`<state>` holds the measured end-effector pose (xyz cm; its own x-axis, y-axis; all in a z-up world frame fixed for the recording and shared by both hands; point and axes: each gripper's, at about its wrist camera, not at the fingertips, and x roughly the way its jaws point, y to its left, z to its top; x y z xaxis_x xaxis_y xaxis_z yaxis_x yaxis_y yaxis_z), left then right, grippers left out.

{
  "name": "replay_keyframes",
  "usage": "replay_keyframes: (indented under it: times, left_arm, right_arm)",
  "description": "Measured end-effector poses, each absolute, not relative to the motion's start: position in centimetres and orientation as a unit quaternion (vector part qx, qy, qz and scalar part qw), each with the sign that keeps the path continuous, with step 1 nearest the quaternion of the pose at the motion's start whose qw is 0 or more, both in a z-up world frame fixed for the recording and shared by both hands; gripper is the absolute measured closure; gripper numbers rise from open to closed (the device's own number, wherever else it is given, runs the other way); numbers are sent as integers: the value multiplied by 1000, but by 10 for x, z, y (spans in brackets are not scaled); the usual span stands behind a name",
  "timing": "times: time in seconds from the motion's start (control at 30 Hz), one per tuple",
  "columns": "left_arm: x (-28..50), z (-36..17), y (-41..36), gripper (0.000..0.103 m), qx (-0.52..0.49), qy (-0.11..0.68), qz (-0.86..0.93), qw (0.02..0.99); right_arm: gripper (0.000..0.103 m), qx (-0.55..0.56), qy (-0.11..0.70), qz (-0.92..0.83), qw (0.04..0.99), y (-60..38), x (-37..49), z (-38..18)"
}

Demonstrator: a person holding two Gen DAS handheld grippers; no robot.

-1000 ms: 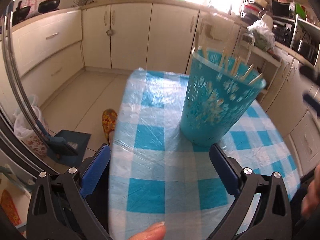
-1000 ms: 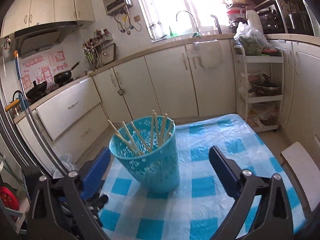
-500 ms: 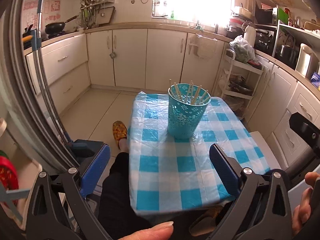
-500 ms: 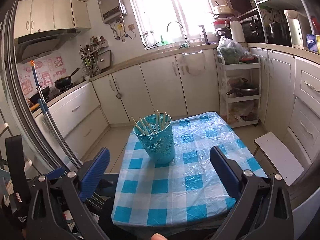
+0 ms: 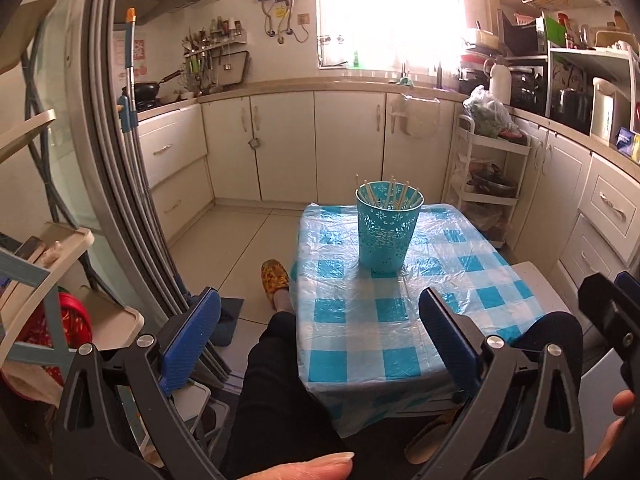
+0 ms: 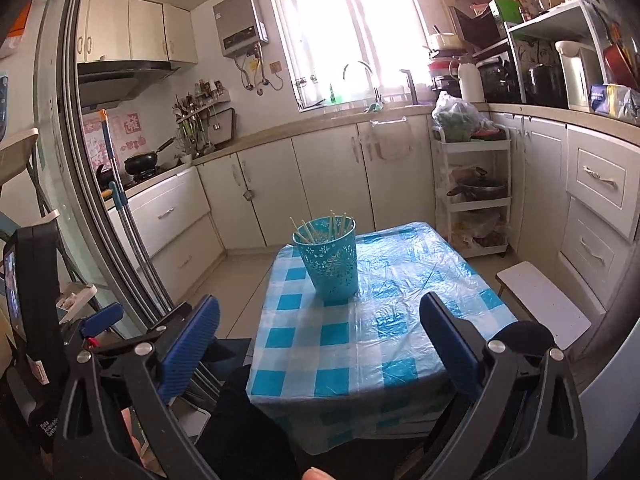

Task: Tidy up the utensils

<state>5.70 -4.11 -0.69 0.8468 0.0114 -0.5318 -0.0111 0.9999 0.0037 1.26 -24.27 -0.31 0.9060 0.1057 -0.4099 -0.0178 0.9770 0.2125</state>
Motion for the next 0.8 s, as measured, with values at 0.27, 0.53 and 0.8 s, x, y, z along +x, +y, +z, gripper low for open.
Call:
replay_keyframes:
  times: [0.27, 0.53, 0.8]
  left_arm:
    - [51, -4, -42, 8, 3, 270, 0, 963]
    - [51, -4, -43, 8, 3, 271, 0, 963]
    - [49, -5, -44, 8, 2, 271, 0, 963]
  right_arm:
    - [7, 102, 218, 34, 970, -244, 6, -5]
    - [7, 104, 217, 33, 970, -245, 3, -5]
    - [7, 104, 216, 32, 970, -245, 2, -4]
